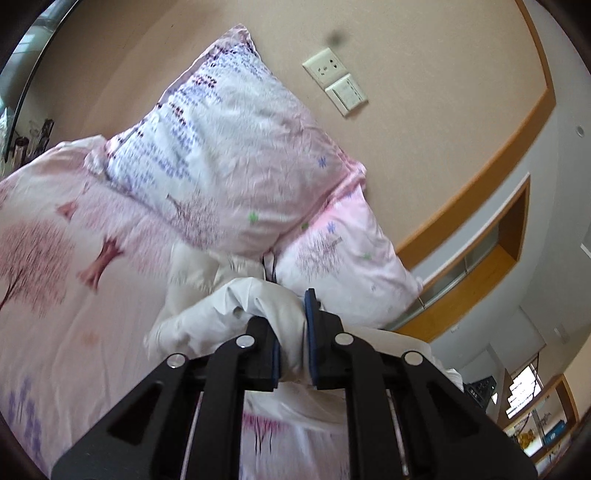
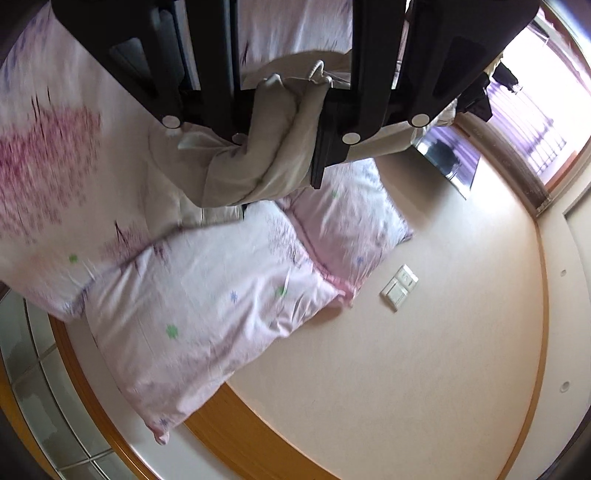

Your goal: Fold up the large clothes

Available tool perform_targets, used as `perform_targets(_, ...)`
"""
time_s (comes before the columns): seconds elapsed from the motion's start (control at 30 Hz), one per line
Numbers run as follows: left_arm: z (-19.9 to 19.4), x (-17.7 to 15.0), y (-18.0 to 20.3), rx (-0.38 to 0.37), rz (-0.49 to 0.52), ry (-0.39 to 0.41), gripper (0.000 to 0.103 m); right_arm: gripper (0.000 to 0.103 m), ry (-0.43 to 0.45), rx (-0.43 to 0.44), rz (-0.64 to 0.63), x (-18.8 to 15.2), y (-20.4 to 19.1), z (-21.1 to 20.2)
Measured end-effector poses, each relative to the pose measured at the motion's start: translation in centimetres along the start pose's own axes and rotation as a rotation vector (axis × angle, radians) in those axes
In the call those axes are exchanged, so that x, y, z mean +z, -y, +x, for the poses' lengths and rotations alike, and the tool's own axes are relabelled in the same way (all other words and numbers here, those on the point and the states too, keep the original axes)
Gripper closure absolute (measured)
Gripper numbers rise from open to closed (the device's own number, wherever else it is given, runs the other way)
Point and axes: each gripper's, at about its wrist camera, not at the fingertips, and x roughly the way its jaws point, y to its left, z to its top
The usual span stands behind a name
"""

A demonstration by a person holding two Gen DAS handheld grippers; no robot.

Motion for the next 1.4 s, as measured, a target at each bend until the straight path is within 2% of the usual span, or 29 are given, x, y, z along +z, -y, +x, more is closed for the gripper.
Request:
perform_targets(0.23,6.4,5.5,0.9,0.079,0.017,0.029,0.092,0.087,0.02,-0.091,0.034,5.0,1.1,6.9)
perform_targets(0.3,9.3,7.0,0.4,0.125,0.007,0.019,0.091,0.087,0.018,-0.138,0.058,5.8,2.1,9.2)
perform_targets(0.33,10.7,7.5,0.1,0.151,-0.001,0.01,0.091,0.087,0.004,-0.191,0.075,6.2,3.1,11.1)
perform_targets(0.5,18.5,8.8,-3.7,0.312,-0.102,-0.098,0.091,0.087,-0.105,-0.412,0.205,5.9,7.8,18.1)
perform_targets(0.57,20.5,8.5,-4.9,0.359,-0.13,-0.143,0.091,0.087,-0.162,-0.502,0.302,5.3,10.1,20.4)
perform_targets(0.73,24.1,8.4,-6.2,0.438,-0.14,-0.227,0.088,0.084,-0.194,-0.596,0.463,5.0,13.0,22.6)
perform_targets(0.77,24.5,8.5,-6.5,0.444,-0.157,-0.242,0.087,0.081,-0.196,-0.602,0.492,4.9,13.4,22.8)
perform_targets(0.87,25.2,8.4,-7.7,0.454,-0.213,-0.275,0.082,0.062,-0.215,-0.597,0.552,4.9,14.3,23.8)
perform_targets(0.93,25.5,8.2,-8.3,0.443,-0.229,-0.286,0.076,0.042,-0.215,-0.565,0.554,5.0,14.6,24.1)
perform_targets(0.97,25.5,8.1,-8.5,0.43,-0.236,-0.287,0.073,0.04,-0.211,-0.543,0.553,5.1,14.7,24.1)
perform_targets(1.03,25.4,8.0,-8.9,0.397,-0.256,-0.282,0.056,0.035,-0.194,-0.487,0.561,5.2,15.0,23.5)
perform_targets(1.07,25.3,8.2,-8.9,0.377,-0.266,-0.276,0.051,0.035,-0.186,-0.455,0.567,5.3,15.2,23.1)
perform_targets(1.13,24.5,8.7,-8.7,0.349,-0.269,-0.249,0.03,0.034,-0.161,-0.414,0.551,5.9,15.4,22.2)
perform_targets(1.17,23.9,9.0,-8.6,0.348,-0.262,-0.233,0.027,0.034,-0.145,-0.4,0.539,6.1,15.3,21.6)
perform_targets(1.3,21.4,9.8,-7.3,0.347,-0.203,-0.183,0.024,0.034,-0.085,-0.415,0.436,7.1,14.5,18.9)
perform_targets(1.4,19.9,9.4,-4.1,0.403,-0.021,-0.181,0.025,0.052,-0.128,-0.433,0.232,6.9,11.7,18.5)
